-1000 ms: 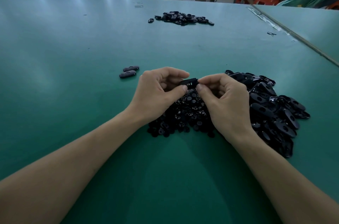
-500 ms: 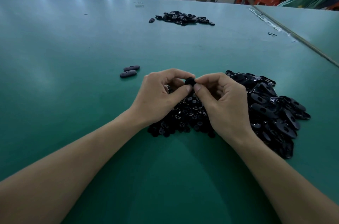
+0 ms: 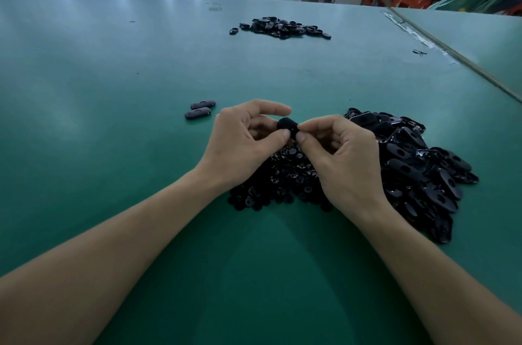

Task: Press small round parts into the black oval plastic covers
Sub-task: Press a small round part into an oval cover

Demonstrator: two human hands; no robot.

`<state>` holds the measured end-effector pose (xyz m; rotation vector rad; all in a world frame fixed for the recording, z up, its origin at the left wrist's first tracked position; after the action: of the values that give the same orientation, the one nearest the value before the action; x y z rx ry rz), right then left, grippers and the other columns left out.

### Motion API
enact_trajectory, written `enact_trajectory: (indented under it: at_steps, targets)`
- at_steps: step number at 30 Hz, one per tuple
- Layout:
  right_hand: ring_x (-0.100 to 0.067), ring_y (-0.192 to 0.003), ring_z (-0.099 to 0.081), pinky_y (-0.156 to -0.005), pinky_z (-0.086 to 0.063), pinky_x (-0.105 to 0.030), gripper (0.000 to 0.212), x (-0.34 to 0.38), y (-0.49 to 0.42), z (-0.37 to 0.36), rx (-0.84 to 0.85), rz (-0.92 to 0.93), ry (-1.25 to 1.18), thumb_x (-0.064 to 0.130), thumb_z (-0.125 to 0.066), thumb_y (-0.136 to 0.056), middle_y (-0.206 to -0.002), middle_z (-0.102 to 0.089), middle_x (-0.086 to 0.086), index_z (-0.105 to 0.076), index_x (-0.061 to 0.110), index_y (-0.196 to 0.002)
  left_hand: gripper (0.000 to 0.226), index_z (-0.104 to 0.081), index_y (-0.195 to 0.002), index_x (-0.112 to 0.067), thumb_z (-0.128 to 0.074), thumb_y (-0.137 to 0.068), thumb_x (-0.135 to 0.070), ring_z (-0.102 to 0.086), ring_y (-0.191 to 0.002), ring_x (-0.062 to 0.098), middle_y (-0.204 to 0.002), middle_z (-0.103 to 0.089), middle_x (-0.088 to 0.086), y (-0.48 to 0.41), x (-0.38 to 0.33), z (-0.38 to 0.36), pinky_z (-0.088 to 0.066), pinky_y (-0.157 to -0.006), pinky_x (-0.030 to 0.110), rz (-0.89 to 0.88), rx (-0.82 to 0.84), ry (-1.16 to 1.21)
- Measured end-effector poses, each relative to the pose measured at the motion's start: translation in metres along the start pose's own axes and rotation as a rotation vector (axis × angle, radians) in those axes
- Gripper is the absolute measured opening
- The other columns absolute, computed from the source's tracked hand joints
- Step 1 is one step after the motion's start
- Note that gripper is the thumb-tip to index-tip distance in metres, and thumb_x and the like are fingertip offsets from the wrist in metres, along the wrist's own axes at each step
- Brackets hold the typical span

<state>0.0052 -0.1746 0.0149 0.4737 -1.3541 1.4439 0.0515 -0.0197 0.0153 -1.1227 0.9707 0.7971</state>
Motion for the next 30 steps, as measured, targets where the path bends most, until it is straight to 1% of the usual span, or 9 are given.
enact_trajectory:
  at_steps: [6,9,11,16,19,21,24,27,30]
  targets:
    - [-0.004,-0.071,-0.069,-0.071,-0.054,-0.022,0.022,-0.0014,-0.0008,0.0005,-0.015,-0.009,-0.001,0.011,-0.073,-0.087,-0.077,-0.072,0.015,-0.068,0.031,-0.081,0.022,-0.068,-0.094,-0.025,-0.071,-0.078,-0.011,-0.075,-0.079,0.030,-0.080,-0.077,0.002,0.0009,0.0011,-0.0020,-0.061,-0.078,0.042,0.002,0.031,-0.012]
    - [-0.004,-0.070,-0.069,-0.071,-0.055,-0.024,0.022,-0.0020,-0.0005,0.0004,-0.007,-0.014,0.003,0.012,-0.074,-0.086,-0.077,-0.073,0.015,-0.068,0.032,-0.080,0.020,-0.066,-0.089,-0.022,-0.072,-0.075,-0.009,-0.074,-0.073,0.019,-0.078,-0.077,0.000,0.0007,0.0011,-0.0028,-0.061,-0.073,0.030,-0.004,0.038,-0.014]
    - [-0.004,-0.071,-0.069,-0.071,-0.056,-0.024,0.021,-0.0021,-0.0002,0.0003,-0.001,-0.015,0.007,0.013,-0.074,-0.086,-0.077,-0.073,0.015,-0.069,0.032,-0.080,0.019,-0.065,-0.087,-0.020,-0.073,-0.075,-0.008,-0.073,-0.071,0.014,-0.078,-0.077,0.000,0.0004,0.0014,-0.0037,-0.060,-0.071,0.026,-0.009,0.040,-0.017]
    - [-0.005,-0.073,-0.070,-0.073,-0.056,-0.026,0.022,-0.0020,0.0000,0.0004,0.004,-0.017,0.011,0.012,-0.075,-0.086,-0.078,-0.073,0.014,-0.069,0.032,-0.081,0.016,-0.063,-0.085,-0.019,-0.073,-0.076,-0.010,-0.073,-0.070,0.016,-0.080,-0.076,0.004,0.0011,0.0020,-0.0041,-0.060,-0.071,0.036,-0.026,0.036,-0.025]
    - [-0.003,-0.075,-0.070,-0.074,-0.054,-0.021,0.022,0.0001,0.0008,-0.0006,0.005,0.001,0.045,0.011,-0.075,-0.086,-0.077,-0.073,0.015,-0.072,0.032,-0.084,0.016,-0.062,-0.084,-0.021,-0.074,-0.077,-0.013,-0.071,-0.067,0.016,-0.077,-0.075,0.002,0.0008,0.0023,-0.0042,-0.059,-0.069,0.041,-0.039,0.021,-0.052]
    - [0.000,-0.078,-0.069,-0.075,-0.052,-0.016,0.018,0.0019,0.0014,-0.0007,0.009,0.031,0.077,0.010,-0.074,-0.087,-0.080,-0.073,0.016,-0.076,0.028,-0.090,0.017,-0.062,-0.085,-0.022,-0.074,-0.076,-0.014,-0.070,-0.066,0.014,-0.075,-0.075,-0.002,-0.0001,0.0031,-0.0036,-0.059,-0.068,0.037,-0.038,0.008,-0.057]
    - [0.001,-0.079,-0.067,-0.074,-0.047,-0.012,0.017,0.0036,0.0020,-0.0004,0.018,0.050,0.114,0.010,-0.072,-0.088,-0.086,-0.072,0.015,-0.079,0.022,-0.099,0.019,-0.062,-0.087,-0.024,-0.075,-0.076,-0.016,-0.069,-0.067,0.008,-0.074,-0.074,-0.007,-0.0012,0.0034,-0.0020,-0.057,-0.068,0.023,-0.035,-0.011,-0.037]
    - [0.002,-0.082,-0.065,-0.075,-0.047,-0.012,0.020,0.0045,0.0033,-0.0014,0.031,0.057,0.119,0.007,-0.072,-0.088,-0.089,-0.069,0.014,-0.079,0.019,-0.103,0.019,-0.062,-0.087,-0.025,-0.075,-0.076,-0.017,-0.068,-0.065,0.007,-0.072,-0.073,-0.008,-0.0018,0.0042,-0.0020,-0.056,-0.067,0.021,-0.025,-0.016,-0.016]
    - [-0.003,-0.081,-0.064,-0.072,-0.045,-0.011,0.022,0.0036,0.0030,-0.0006,0.017,0.044,0.117,0.010,-0.072,-0.088,-0.094,-0.067,0.010,-0.078,0.025,-0.104,0.023,-0.061,-0.088,-0.023,-0.076,-0.079,-0.008,-0.067,-0.064,0.005,-0.071,-0.073,-0.010,-0.0018,0.0043,-0.0018,-0.055,-0.065,0.019,-0.030,0.000,-0.002]
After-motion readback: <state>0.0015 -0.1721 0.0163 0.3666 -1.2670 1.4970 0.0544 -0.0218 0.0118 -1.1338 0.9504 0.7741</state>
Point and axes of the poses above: each hand's wrist, its own y-axis away from the middle knuckle, its own z-axis out of the back of the hand, x = y × z, the point moved 2 cm from there along -y, towards the middle knuckle
